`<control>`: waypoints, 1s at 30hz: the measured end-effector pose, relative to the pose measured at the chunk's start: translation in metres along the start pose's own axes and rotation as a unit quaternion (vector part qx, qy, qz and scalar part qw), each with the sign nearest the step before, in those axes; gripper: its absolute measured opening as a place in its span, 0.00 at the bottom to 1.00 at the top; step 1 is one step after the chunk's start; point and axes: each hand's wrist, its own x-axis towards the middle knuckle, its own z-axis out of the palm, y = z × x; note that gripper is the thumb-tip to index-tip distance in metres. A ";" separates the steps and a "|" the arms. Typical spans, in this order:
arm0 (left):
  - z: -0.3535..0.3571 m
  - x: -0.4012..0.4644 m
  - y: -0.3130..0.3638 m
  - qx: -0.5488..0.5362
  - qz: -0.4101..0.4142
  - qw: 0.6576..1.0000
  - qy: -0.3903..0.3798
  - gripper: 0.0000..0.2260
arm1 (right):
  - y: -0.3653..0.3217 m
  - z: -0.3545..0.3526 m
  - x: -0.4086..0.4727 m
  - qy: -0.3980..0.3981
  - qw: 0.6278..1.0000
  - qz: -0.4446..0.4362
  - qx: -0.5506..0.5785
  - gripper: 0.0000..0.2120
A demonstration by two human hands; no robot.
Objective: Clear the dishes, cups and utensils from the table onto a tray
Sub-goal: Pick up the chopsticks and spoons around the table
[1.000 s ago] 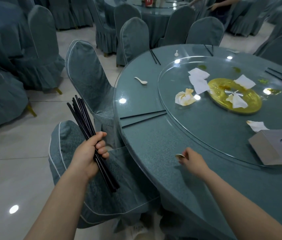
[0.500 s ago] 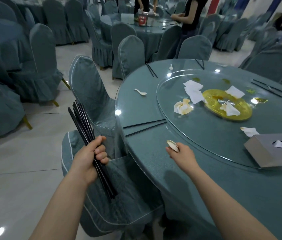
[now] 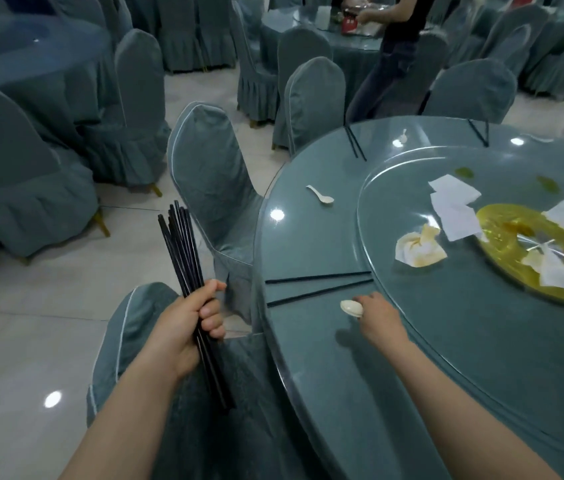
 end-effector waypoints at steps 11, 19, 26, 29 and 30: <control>0.006 0.040 0.003 -0.034 0.024 0.995 0.096 0.08 | 0.007 0.011 0.103 -0.048 0.996 -0.042 -0.061 0.19; 0.004 0.035 -0.008 -0.048 0.027 0.993 0.101 0.08 | 0.017 0.017 0.102 -0.111 0.985 -0.090 -0.097 0.11; -0.004 0.012 -0.003 -0.069 0.041 0.994 0.079 0.08 | -0.008 0.026 0.060 -0.124 0.991 -0.049 -0.029 0.09; -0.013 -0.008 0.005 -0.106 0.065 0.989 0.079 0.09 | -0.051 0.005 0.035 -0.103 0.990 -0.060 0.078 0.10; -0.017 -0.016 0.008 -0.123 0.071 0.987 0.078 0.10 | -0.069 -0.005 0.024 -0.091 0.988 -0.073 0.105 0.10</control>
